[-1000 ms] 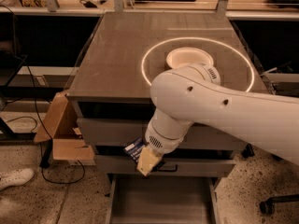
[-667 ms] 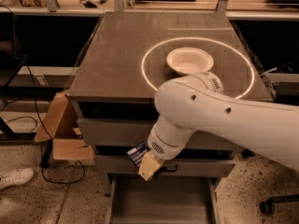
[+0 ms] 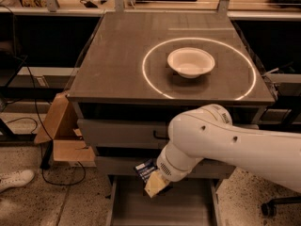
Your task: Place rxbar blueberry into bottom drawer
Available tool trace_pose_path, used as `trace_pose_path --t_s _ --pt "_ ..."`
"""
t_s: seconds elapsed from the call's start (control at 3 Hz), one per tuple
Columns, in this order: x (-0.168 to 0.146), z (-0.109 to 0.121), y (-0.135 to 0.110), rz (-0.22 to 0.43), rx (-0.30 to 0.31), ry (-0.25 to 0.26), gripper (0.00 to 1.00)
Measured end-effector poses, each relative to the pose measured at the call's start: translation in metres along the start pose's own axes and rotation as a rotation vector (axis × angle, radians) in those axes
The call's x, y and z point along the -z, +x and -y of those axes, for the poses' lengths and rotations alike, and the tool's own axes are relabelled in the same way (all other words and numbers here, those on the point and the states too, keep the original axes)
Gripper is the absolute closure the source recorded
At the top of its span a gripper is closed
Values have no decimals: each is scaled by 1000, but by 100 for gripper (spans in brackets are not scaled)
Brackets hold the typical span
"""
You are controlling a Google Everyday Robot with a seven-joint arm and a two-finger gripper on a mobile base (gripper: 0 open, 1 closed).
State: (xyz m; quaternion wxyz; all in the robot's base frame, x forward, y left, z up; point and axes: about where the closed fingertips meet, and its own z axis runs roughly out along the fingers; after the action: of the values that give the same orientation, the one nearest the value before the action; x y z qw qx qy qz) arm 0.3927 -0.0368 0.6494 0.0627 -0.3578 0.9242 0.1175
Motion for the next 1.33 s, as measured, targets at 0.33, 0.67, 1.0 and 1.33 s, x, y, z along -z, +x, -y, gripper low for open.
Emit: trace_pose_path --t_s 0.33,0.67,1.0,1.33 --pt "-34 -3 13 -31 -37 -53 100" --pt "-34 -3 13 -31 -37 -53 100" --pt "-48 -7 18 -33 -68 -74 100" --pt "-80 -8 30 -21 -127 -125 100"
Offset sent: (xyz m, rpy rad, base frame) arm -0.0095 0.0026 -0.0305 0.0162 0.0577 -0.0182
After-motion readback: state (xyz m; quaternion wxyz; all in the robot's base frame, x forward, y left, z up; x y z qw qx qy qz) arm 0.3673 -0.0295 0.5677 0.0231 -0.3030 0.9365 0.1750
